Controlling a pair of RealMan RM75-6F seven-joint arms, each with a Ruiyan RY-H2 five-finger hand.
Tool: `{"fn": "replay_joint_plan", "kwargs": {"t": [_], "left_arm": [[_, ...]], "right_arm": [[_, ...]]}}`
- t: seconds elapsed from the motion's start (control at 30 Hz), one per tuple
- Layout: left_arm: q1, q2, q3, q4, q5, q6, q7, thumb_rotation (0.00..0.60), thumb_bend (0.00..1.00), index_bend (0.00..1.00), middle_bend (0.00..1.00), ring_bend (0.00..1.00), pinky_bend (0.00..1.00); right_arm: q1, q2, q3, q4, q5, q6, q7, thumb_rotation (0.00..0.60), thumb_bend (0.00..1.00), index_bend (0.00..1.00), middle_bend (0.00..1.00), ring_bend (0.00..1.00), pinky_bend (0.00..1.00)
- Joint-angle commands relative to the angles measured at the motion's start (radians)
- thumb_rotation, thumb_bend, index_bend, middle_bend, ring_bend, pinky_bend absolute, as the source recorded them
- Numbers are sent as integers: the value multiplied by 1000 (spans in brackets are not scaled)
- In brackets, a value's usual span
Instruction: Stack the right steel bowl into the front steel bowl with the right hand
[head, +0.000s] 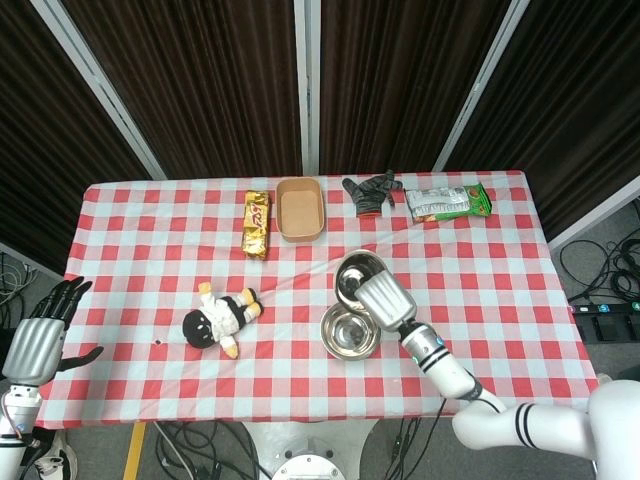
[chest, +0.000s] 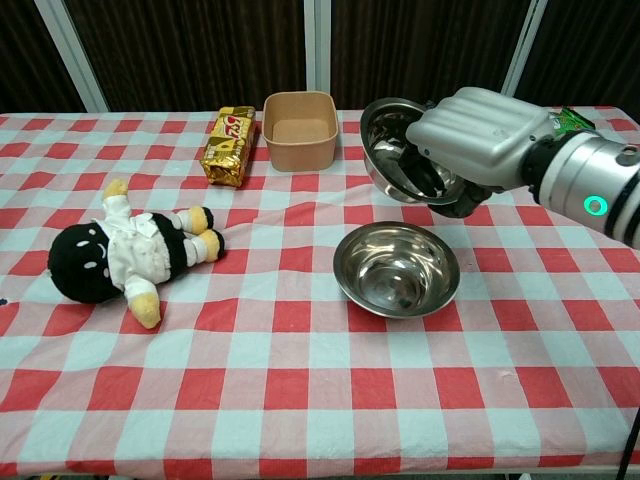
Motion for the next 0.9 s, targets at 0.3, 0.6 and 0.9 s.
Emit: {"fn": "replay_joint_plan", "kwargs": {"t": [0.3, 0.6, 0.9], "left_arm": [[1, 7, 2, -23, 9, 8, 18, 600, 48, 128, 166, 87, 220], [1, -1, 2, -10, 2, -1, 7, 600, 47, 128, 166, 87, 219], [7, -5, -1, 14, -6, 5, -32, 600, 48, 128, 166, 87, 220]], "right_arm": [[-80, 149, -101, -251, -67, 10, -21, 600, 354, 673, 568, 859, 826], [-36, 113, -62, -215, 5, -75, -62, 600, 354, 673, 566, 859, 826], [6, 67, -48, -183, 98, -137, -115, 600, 349, 664, 543, 860, 826]]}}
